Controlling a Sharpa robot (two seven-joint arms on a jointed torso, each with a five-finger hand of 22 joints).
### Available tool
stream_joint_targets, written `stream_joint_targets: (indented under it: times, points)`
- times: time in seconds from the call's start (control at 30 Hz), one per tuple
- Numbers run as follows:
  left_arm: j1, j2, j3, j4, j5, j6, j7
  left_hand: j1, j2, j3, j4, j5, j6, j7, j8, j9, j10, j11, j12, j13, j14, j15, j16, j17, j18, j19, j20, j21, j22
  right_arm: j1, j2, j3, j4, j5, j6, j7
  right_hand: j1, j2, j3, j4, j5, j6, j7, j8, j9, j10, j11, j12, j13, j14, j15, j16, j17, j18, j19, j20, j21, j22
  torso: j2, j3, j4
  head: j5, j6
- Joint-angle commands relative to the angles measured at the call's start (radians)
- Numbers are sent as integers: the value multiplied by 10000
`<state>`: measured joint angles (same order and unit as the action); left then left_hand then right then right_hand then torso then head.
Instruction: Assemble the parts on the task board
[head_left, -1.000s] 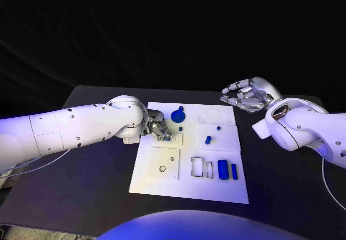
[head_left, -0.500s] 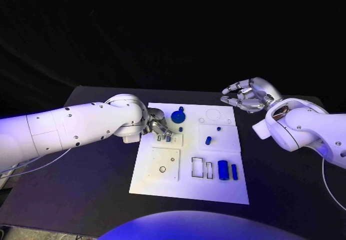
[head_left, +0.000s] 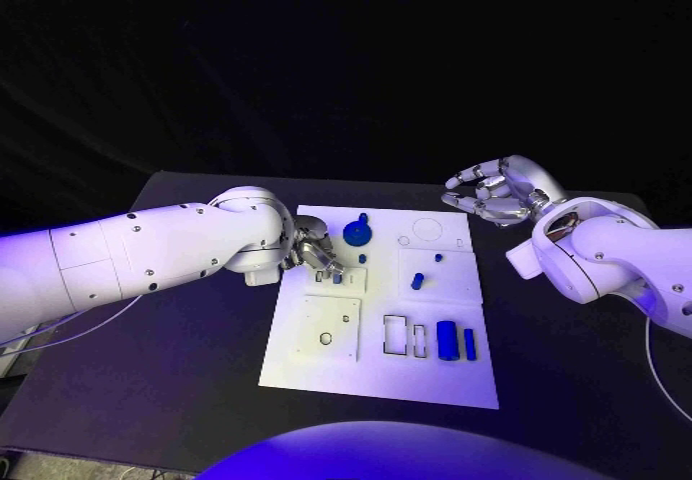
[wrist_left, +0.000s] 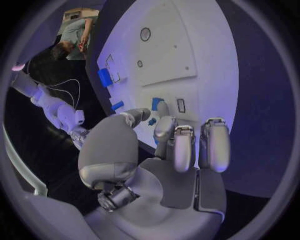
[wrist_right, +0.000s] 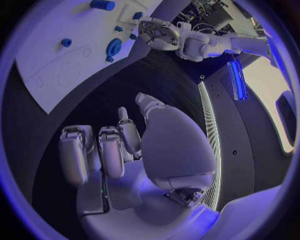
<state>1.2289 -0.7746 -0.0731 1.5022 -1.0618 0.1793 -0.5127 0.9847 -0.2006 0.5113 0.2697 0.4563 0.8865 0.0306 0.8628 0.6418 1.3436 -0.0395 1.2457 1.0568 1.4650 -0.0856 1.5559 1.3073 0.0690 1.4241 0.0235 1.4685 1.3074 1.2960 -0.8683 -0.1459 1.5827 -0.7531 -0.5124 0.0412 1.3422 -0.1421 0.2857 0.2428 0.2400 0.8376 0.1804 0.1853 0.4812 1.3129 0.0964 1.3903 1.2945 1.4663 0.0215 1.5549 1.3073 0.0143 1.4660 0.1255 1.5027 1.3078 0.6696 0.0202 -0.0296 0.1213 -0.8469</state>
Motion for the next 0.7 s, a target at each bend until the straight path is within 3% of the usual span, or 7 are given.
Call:
stream_joint_targets:
  times: [0.03, 0.37, 0.47, 0.7]
  points:
    - [1, -30, 7, 106, 92, 133, 75, 104, -18, -85, 10, 2, -83, -25, -53, -16, -134, 5, -84, -74, 942, -63, -48, 2214, -170, -30, -15, -49, 286, -13, -4, 0, 5, -67, 60, 58, -81, 6, -17, 58, 35, -59, 18, 39, -13, -52, 22, -60, -13, 874, 17, -65, 1942, 63, 607, 6, -64, 2099, 9, -2, 3, -12, 4]
    - [-7, -12, -11, 120, -163, -189, 76, -104, -71, -590, 230, -51, -160, 74, -183, -119, -275, 88, -241, -287, 909, 0, -106, 2095, -149, -93, 32, -109, 193, -20, 2, 0, 2, -72, 57, 57, -81, 6, -17, 58, 35, -59, 18, 39, -13, -52, 22, -60, -13, 874, 17, -65, 1942, 63, 607, 6, -64, 2099, 6, 0, 0, 10, -10]
    - [-18, 41, -32, 76, -208, -318, 73, -339, -42, -910, 234, -547, -242, 120, -262, -180, -374, 134, -333, -426, 891, 41, -140, 2028, -132, -142, 72, -156, 119, -22, 5, 0, 2, -73, 58, 57, -81, 6, -17, 58, 35, -59, 18, 39, -13, -52, 22, -60, -13, 874, 17, -65, 1942, 63, 607, 6, -64, 2099, 7, 1, -3, 18, -16]
    - [-60, 97, -80, 49, -571, -485, 47, -459, 38, -1210, 230, -711, -694, 295, -560, -364, -767, 278, -699, -982, 847, 152, -218, 1874, -86, -279, 143, -277, -85, -27, 8, 0, -6, -73, 64, 53, -81, 6, -17, 58, 35, -59, 18, 39, -13, -52, 22, -60, -13, 874, 17, -65, 1942, 63, 607, 6, -64, 2099, 3, 7, -7, 19, -41]
